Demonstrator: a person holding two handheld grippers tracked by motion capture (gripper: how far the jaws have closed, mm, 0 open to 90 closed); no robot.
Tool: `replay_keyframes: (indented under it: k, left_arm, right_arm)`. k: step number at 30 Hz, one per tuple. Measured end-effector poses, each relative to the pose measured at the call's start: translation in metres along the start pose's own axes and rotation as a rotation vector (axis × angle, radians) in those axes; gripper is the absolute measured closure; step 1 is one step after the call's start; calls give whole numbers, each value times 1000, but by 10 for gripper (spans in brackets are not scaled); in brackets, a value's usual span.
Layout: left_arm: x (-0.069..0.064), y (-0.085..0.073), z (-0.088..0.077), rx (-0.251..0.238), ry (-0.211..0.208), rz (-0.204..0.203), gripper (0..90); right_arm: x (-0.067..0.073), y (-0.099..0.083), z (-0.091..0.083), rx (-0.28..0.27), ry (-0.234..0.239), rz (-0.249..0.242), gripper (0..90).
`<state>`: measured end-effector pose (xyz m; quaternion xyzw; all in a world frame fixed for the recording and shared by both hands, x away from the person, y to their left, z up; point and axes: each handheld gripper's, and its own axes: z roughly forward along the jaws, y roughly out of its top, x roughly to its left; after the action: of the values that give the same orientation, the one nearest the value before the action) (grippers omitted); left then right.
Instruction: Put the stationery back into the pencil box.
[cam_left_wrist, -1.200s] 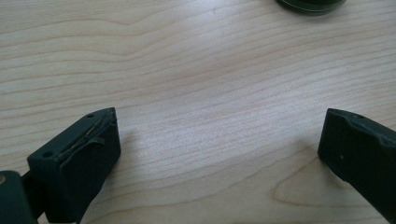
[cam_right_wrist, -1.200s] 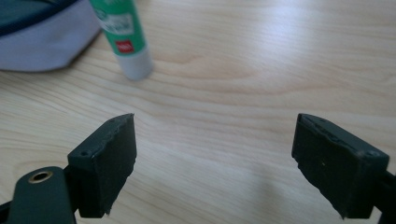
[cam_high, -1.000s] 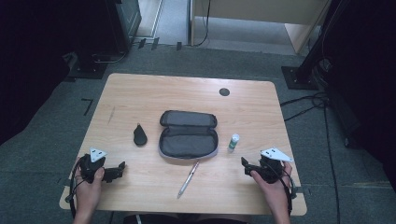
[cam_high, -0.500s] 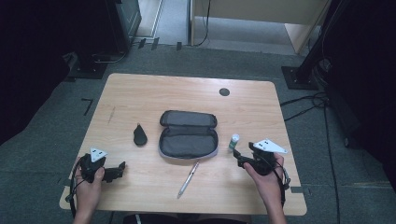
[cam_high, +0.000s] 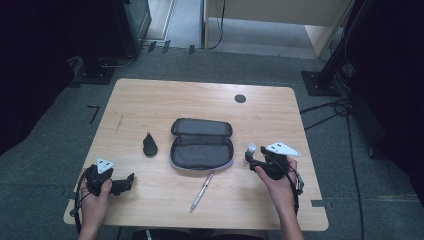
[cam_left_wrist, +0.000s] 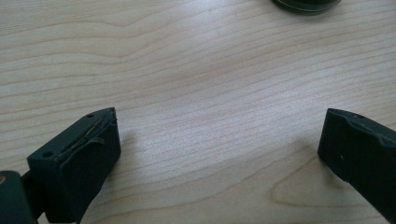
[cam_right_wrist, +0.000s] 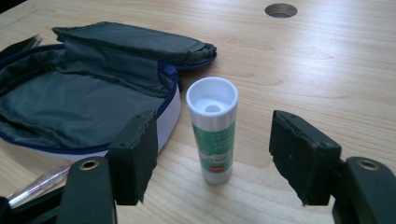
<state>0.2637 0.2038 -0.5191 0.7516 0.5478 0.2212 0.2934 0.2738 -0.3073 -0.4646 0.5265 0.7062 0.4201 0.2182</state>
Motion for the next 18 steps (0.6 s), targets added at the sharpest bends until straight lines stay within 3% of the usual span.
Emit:
replay_keyframes:
  k: [18]
  left_arm:
    - [0, 0, 0, -1, -2, 1, 0]
  right_arm:
    - [4, 6, 16, 5, -7, -36, 479]
